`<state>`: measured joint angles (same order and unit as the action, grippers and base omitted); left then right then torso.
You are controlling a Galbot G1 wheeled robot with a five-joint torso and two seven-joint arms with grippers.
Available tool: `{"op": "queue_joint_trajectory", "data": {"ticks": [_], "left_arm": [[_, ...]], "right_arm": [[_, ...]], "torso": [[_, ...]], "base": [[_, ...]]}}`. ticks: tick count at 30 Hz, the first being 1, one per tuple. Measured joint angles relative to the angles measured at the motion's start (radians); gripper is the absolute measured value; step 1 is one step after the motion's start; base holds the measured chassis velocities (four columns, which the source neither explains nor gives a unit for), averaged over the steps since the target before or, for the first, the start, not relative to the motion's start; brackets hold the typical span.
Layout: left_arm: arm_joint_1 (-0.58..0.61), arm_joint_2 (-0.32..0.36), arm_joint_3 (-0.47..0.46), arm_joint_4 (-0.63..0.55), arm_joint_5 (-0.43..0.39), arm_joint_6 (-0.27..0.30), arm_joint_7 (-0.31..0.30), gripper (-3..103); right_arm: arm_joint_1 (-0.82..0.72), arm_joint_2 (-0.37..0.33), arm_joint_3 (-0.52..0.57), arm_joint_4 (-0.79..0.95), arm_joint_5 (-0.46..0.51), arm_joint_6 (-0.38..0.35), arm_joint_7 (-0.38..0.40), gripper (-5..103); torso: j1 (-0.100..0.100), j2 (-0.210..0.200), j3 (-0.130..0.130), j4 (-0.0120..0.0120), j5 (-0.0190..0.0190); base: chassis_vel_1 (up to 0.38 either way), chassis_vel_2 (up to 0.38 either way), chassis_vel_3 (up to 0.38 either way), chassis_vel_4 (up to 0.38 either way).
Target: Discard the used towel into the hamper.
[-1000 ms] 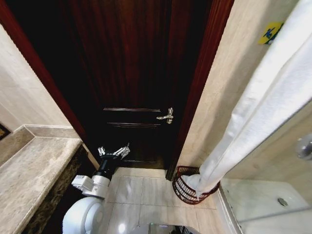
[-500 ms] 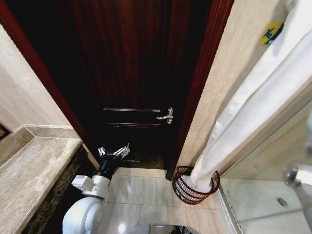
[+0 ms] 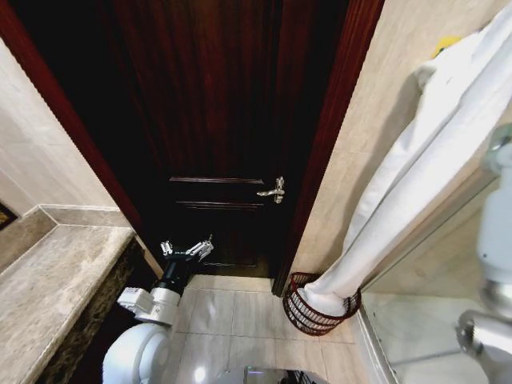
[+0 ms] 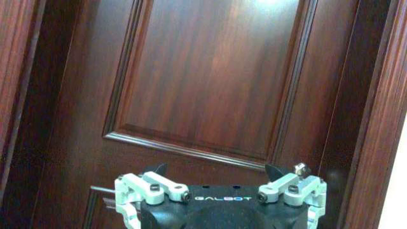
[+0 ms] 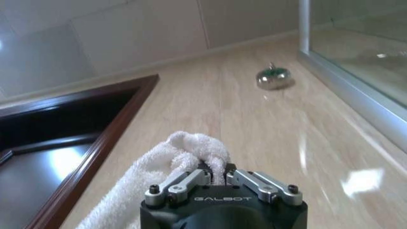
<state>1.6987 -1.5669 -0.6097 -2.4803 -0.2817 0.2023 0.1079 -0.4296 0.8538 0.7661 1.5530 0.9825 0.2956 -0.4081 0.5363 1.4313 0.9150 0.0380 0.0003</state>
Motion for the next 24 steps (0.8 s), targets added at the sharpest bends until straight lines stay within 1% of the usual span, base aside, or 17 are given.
{"op": "queue_joint_trajectory", "data": {"ticks": [3, 7, 11, 14, 17, 23, 24], "left_arm": [[0.000, 0.000, 0.000, 0.000, 0.000, 0.000, 0.000, 100], [0.000, 0.000, 0.000, 0.000, 0.000, 0.000, 0.000, 100], [0.000, 0.000, 0.000, 0.000, 0.000, 0.000, 0.000, 100], [0.000, 0.000, 0.000, 0.000, 0.000, 0.000, 0.000, 100], [0.000, 0.000, 0.000, 0.000, 0.000, 0.000, 0.000, 100], [0.000, 0.000, 0.000, 0.000, 0.000, 0.000, 0.000, 100], [0.000, 0.000, 0.000, 0.000, 0.000, 0.000, 0.000, 100]], "right_arm": [[-0.044, 0.012, 0.018, 0.023, 0.001, -0.001, 0.003, 8], [-0.126, 0.049, 0.051, 0.035, 0.001, 0.002, 0.000, 8], [-0.160, 0.069, 0.061, 0.042, -0.001, 0.006, -0.003, 8], [-0.204, 0.097, 0.075, 0.055, -0.006, 0.011, -0.006, 8], [-0.221, 0.106, 0.078, 0.058, -0.007, 0.012, -0.009, 8], [-0.308, 0.157, 0.091, 0.075, -0.024, 0.022, -0.023, 8], [-0.308, 0.157, 0.091, 0.075, -0.024, 0.022, -0.023, 8]], "torso": [[0.000, 0.000, 0.000, 0.0000, -0.0003], [0.000, 0.000, 0.000, 0.0001, -0.0003], [0.000, 0.000, 0.000, 0.0000, -0.0004], [0.000, 0.000, 0.000, 0.0001, -0.0006], [0.000, 0.000, 0.000, 0.0001, -0.0007], [0.000, 0.000, 0.000, 0.0001, -0.0002], [0.000, 0.000, 0.000, 0.0001, -0.0002]], "base": [[0.000, 0.000, 0.000, 0.000], [0.000, 0.000, 0.000, 0.000], [0.000, 0.000, 0.000, 0.000], [0.000, 0.000, 0.000, 0.000], [0.000, 0.000, 0.000, 0.000], [0.000, 0.000, 0.000, 0.000], [0.000, 0.000, 0.000, 0.000]]}}
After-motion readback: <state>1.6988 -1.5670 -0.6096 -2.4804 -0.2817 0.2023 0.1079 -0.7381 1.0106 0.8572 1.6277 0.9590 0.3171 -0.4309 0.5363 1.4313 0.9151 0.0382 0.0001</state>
